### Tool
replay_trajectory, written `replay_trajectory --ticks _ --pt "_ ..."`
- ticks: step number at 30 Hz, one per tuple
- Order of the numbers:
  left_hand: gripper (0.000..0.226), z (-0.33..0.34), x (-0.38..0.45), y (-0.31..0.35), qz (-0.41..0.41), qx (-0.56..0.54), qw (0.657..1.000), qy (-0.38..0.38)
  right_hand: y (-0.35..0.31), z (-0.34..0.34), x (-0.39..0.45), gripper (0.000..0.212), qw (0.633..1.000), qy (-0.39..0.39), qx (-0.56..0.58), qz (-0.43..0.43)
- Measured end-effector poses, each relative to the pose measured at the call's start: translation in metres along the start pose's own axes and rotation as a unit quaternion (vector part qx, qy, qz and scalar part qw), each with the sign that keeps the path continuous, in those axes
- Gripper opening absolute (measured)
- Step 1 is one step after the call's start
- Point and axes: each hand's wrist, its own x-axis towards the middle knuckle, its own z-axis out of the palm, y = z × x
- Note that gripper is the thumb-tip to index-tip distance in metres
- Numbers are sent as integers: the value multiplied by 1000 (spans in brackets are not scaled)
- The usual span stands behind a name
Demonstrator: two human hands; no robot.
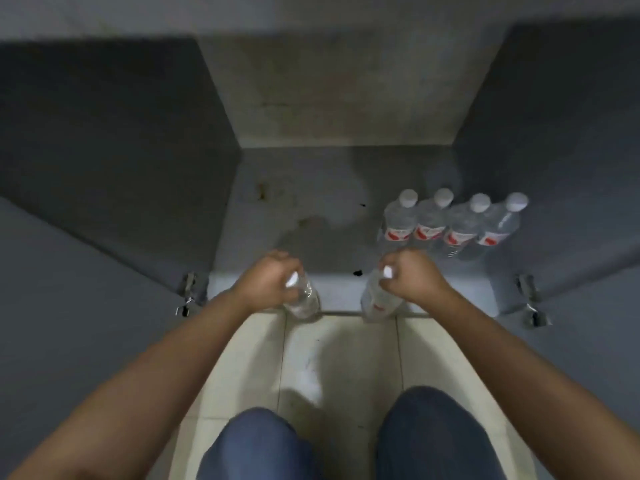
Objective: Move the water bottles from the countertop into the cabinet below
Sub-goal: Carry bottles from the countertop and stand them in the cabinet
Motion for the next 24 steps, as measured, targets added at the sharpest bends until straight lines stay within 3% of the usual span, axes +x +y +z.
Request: replay_trajectory --ticks 8,14,19,24 --pt "40 18 41 -16 -15 79 996 43 -13 19 50 24 995 87 -40 -1" --pt "53 30 51 -22 -23 56 991 118 -9 23 47 43 994 23 -97 -40" --pt "51 32 51 -27 0 44 991 128 -11 14 50 28 992 32 -117 -48" --pt "56 32 52 -30 13 61 991 122 -18 -1 76 32 988 30 -148 -43"
